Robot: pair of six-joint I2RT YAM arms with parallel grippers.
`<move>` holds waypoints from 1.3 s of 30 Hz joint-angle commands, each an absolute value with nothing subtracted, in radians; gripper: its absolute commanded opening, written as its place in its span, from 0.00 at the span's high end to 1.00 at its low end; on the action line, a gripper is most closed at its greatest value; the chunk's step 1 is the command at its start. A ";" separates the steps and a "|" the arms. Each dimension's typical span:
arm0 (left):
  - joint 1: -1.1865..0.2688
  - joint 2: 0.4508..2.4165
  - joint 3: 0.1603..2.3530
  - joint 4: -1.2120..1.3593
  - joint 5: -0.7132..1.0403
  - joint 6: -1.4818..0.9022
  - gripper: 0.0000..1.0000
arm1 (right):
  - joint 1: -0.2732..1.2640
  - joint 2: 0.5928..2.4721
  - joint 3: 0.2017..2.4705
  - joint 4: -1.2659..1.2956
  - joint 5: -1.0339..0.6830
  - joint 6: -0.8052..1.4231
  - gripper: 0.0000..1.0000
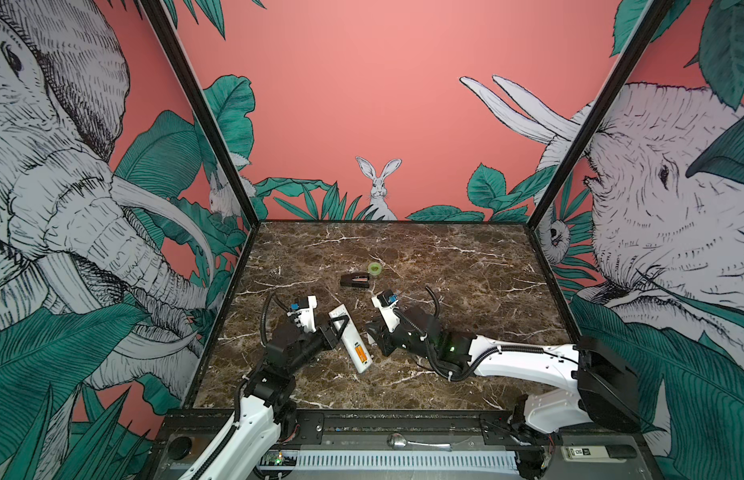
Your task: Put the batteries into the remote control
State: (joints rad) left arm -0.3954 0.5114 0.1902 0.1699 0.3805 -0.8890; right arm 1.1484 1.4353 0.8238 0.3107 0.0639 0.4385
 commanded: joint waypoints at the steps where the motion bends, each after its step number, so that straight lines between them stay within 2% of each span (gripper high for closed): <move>1: -0.388 0.508 0.232 0.200 0.376 -0.887 1.00 | 1.168 1.439 0.813 0.389 0.064 0.455 0.89; 15: -0.388 0.501 0.241 0.202 0.367 -0.900 1.00 | 1.226 1.465 0.774 0.474 0.105 0.488 0.90; 39: -0.388 0.492 0.236 0.199 0.363 -0.903 1.00 | 1.250 1.508 0.772 0.456 0.125 0.488 0.91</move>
